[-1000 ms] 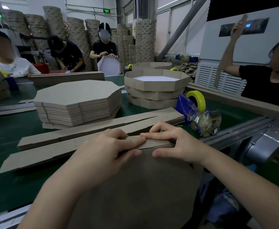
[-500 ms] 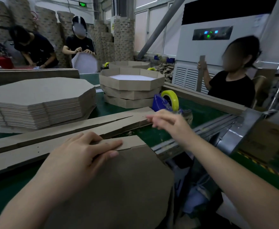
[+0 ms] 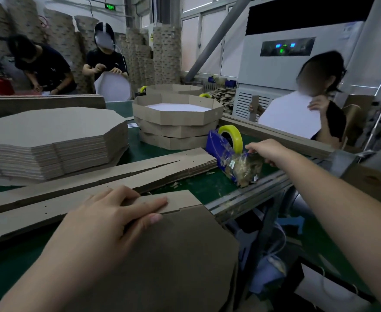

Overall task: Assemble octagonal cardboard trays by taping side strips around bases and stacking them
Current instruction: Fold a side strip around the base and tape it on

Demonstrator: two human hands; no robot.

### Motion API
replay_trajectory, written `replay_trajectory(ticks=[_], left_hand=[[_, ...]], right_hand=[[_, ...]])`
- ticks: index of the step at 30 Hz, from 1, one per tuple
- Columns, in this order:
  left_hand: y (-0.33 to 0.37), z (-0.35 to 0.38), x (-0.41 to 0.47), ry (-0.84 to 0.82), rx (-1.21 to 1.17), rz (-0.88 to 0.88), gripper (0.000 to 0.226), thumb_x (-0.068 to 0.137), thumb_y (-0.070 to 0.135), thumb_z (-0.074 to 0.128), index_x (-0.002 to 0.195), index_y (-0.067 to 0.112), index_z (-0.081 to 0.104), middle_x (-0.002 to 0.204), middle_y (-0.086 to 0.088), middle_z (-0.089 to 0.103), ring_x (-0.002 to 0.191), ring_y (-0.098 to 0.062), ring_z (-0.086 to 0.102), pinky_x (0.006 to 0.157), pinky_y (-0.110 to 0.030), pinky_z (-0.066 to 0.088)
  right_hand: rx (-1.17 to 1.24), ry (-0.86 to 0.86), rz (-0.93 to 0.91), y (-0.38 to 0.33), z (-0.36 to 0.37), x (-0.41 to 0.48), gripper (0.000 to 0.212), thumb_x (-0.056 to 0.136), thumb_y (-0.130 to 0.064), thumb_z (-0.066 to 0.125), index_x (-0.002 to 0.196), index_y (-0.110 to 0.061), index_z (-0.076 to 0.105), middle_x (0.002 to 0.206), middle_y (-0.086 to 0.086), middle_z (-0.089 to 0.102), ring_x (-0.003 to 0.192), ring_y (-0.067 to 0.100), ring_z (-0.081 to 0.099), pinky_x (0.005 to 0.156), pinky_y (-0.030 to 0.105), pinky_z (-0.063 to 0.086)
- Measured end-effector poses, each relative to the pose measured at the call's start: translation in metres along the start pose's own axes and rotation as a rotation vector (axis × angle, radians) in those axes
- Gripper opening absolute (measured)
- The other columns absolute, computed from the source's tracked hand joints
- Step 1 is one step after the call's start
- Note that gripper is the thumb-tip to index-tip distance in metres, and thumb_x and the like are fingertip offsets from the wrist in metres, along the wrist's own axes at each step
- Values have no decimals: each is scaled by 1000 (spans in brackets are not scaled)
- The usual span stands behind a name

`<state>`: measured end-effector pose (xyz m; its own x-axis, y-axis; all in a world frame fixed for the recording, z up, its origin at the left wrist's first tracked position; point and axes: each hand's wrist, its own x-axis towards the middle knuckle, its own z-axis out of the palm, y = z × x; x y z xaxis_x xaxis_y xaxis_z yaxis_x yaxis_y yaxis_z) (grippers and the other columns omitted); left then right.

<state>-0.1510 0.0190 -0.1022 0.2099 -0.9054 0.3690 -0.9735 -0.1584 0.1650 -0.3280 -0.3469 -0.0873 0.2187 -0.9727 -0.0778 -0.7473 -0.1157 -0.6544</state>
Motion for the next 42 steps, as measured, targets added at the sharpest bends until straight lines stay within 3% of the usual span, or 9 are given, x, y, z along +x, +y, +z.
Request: replay_trajectory(ticks=[4, 9, 16, 24, 29, 32, 34, 37, 42], left_hand=[[1, 0, 1, 5, 9, -5, 44, 88, 63, 26, 119, 57, 57, 94, 13, 61, 81, -14, 61, 58, -34, 52], [1, -2, 1, 10, 42, -10, 44, 88, 60, 28, 118, 53, 60, 92, 12, 62, 78, -14, 63, 56, -28, 48], [-1, -2, 0, 0, 25, -6, 46, 88, 65, 24, 120, 58, 56, 96, 13, 60, 84, -16, 62, 61, -37, 53], [-4, -1, -1, -31, -4, -18, 52, 86, 75, 10, 120, 66, 49, 102, 13, 60, 91, -18, 61, 67, -42, 54], [-2, 0, 2, -26, 6, -16, 53, 87, 73, 12, 119, 62, 53, 100, 13, 61, 88, -18, 62, 64, -41, 54], [0, 0, 3, -21, 21, -8, 49, 89, 69, 17, 119, 60, 55, 97, 12, 61, 85, -18, 62, 62, -39, 54], [0, 0, 3, -21, 26, -3, 47, 89, 67, 20, 119, 60, 55, 97, 12, 61, 85, -18, 62, 62, -39, 54], [0, 0, 3, -16, 26, -3, 45, 88, 67, 22, 118, 62, 54, 98, 14, 61, 87, -16, 62, 59, -37, 53], [2, 1, 3, 5, -22, 1, 41, 85, 66, 29, 114, 61, 57, 98, 18, 62, 88, -12, 62, 60, -36, 53]], right_hand=[[22, -63, 99, -7, -6, 3, 20, 82, -34, 68, 81, -14, 62, 71, 5, 43, 57, 16, 35, 49, 28, 29], [352, -162, 224, -12, -14, 7, 17, 83, -19, 68, 71, -17, 56, 64, -5, 43, 48, 6, 23, 48, 19, 23], [503, -157, 287, -12, -15, 2, 15, 90, -16, 63, 76, -11, 60, 61, -3, 41, 52, 6, 35, 61, 34, 49], [973, -39, 37, 27, -2, -11, 14, 85, -2, 60, 73, -8, 57, 58, -2, 41, 51, 8, 43, 71, 44, 58], [1263, -50, -114, 56, 14, -25, 24, 88, 4, 55, 66, -3, 54, 57, 4, 45, 51, 11, 47, 75, 39, 56], [1139, -48, -105, 64, 22, -30, 14, 90, 1, 59, 77, 5, 61, 65, 6, 51, 59, 12, 51, 71, 35, 59], [813, 60, -66, 71, 24, -32, 13, 88, -6, 66, 86, 7, 67, 76, 11, 62, 63, 15, 56, 68, 29, 57], [325, 306, -39, 79, 22, -36, 16, 86, -16, 71, 87, 0, 74, 93, 13, 70, 81, 20, 62, 79, 31, 45], [415, 327, -304, 56, 25, -83, 11, 85, -23, 72, 75, -25, 69, 93, -4, 59, 92, 17, 55, 82, 32, 41]])
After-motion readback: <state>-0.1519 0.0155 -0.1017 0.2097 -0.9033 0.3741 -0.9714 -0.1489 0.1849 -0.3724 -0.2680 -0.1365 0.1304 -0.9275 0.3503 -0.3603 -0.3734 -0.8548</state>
